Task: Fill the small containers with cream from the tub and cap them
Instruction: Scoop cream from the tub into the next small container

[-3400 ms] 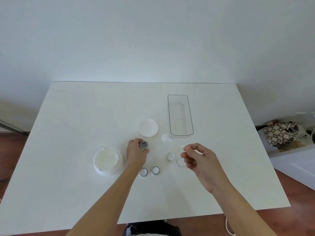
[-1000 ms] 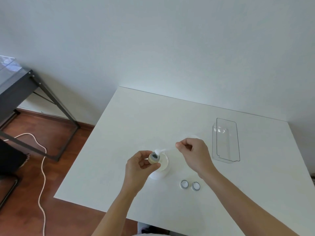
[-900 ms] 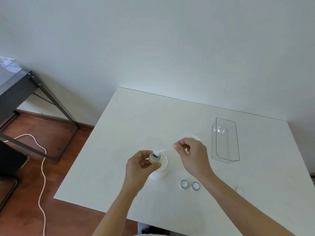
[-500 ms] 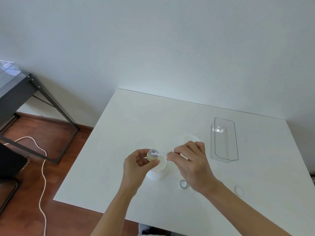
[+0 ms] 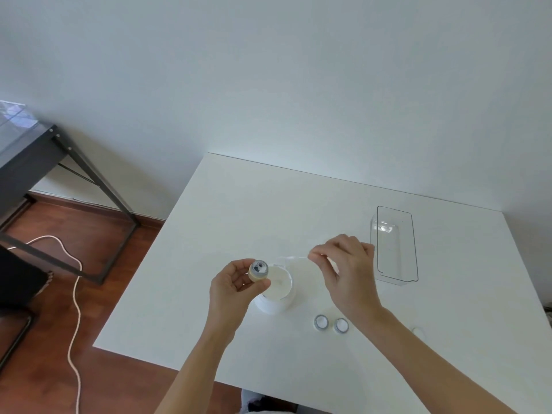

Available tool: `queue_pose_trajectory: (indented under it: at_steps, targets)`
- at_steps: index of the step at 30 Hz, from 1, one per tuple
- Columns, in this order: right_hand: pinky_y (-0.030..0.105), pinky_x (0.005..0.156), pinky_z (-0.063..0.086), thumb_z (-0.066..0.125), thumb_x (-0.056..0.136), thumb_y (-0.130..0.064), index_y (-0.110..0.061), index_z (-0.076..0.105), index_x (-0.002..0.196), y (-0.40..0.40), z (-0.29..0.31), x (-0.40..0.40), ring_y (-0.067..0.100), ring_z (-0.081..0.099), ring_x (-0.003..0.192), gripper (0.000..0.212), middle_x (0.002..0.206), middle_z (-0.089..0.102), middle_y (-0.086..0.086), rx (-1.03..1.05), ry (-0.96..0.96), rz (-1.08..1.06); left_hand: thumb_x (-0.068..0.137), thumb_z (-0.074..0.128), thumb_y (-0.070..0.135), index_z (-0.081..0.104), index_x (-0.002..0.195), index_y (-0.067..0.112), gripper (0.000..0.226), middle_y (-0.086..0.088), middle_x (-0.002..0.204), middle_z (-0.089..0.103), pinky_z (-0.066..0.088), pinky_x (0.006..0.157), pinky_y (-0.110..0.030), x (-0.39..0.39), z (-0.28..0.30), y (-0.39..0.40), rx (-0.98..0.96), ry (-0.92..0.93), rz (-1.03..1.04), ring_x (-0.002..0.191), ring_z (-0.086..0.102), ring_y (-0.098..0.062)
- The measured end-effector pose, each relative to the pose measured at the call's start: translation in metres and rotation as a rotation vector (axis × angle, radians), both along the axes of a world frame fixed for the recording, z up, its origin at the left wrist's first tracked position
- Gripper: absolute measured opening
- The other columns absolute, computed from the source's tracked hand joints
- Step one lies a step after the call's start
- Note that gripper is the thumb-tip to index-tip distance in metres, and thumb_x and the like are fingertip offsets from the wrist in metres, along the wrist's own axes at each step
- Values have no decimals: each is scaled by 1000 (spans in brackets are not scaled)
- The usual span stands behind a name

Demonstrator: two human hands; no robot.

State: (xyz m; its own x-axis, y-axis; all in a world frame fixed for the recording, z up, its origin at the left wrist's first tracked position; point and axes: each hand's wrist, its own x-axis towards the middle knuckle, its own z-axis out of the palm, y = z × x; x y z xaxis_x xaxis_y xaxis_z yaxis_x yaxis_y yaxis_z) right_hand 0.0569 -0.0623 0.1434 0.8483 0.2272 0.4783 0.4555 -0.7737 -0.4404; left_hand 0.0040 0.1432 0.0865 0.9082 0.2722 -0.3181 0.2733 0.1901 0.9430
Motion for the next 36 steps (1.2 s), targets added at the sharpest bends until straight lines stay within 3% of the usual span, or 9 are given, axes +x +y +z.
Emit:
queue_pose_trajectory:
  at_steps: [7, 11, 13, 15, 20, 25, 29, 33, 36]
  targets:
    - [32, 68, 34, 80, 67, -17, -20, 64, 57, 38, -21, 21, 20, 51, 61, 20, 64, 54, -5, -655, 81, 209, 74, 84, -5, 72, 100, 17, 37, 2, 94, 80, 56, 70, -14, -8, -5, 5, -10, 8, 27, 83, 75, -9]
    - [28, 63, 36, 65, 47, -1, -22, 44, 42, 55, -22, 23, 17, 43, 54, 30, 52, 38, -7, -874, 63, 224, 73, 85, -4, 72, 101, 17, 37, 2, 95, 80, 56, 71, -15, -12, -5, 9, -2, 11, 38, 83, 75, -9]
    - [29, 69, 29, 55, 54, 3, -20, 37, 49, 59, -23, 25, 19, 38, 61, 30, 59, 34, -4, -937, 152, 237, 73, 85, -4, 72, 101, 17, 37, 3, 95, 80, 57, 71, -15, -14, -6, 11, 0, 12, 42, 83, 75, -9]
    - [32, 74, 20, 55, 74, 1, -18, 38, 61, 59, -35, 27, 22, 36, 72, 29, 70, 39, -1, -955, 290, 269, 74, 84, -4, 72, 101, 17, 37, 3, 95, 80, 57, 71, -16, -15, -7, 13, 0, 12, 45, 84, 75, -9]
    - [35, 77, 23, 58, 89, -21, -18, 54, 75, 57, -39, 32, 24, 51, 80, 14, 81, 63, 1, -713, 623, 104, 73, 85, -4, 72, 102, 16, 37, 2, 96, 80, 57, 72, -15, -13, -8, 12, 2, 15, 38, 85, 75, -9]
    - [36, 79, 27, 58, 87, -29, -19, 54, 67, 44, -35, 37, 25, 63, 86, 23, 77, 68, 4, -400, 913, -104, 73, 84, -5, 72, 102, 16, 37, 2, 95, 80, 56, 71, -14, -11, -7, 13, 2, 8, 38, 84, 75, -8]
    - [36, 83, 31, 65, 86, -34, -19, 54, 62, 32, -33, 39, 23, 58, 81, 30, 77, 62, -1, -185, 1089, -241, 74, 83, -5, 71, 102, 16, 37, 2, 96, 80, 57, 71, -15, -12, -9, 14, 8, 18, 42, 83, 74, -7]
    - [45, 105, 35, 70, 85, -28, -8, 69, 79, 22, -27, 40, 28, 58, 105, 21, 91, 66, 5, 92, 1204, -250, 75, 83, -5, 71, 102, 17, 37, 1, 97, 79, 57, 71, -16, -12, -11, 14, 2, 21, 51, 84, 74, -8]
    - [38, 98, 38, 69, 87, -28, -9, 69, 83, 15, -16, 40, 25, 55, 108, 20, 101, 67, 8, 219, 1229, -248, 75, 82, -6, 71, 102, 17, 37, 2, 97, 79, 56, 71, -15, -10, -13, 12, -3, 23, 52, 84, 74, -7]
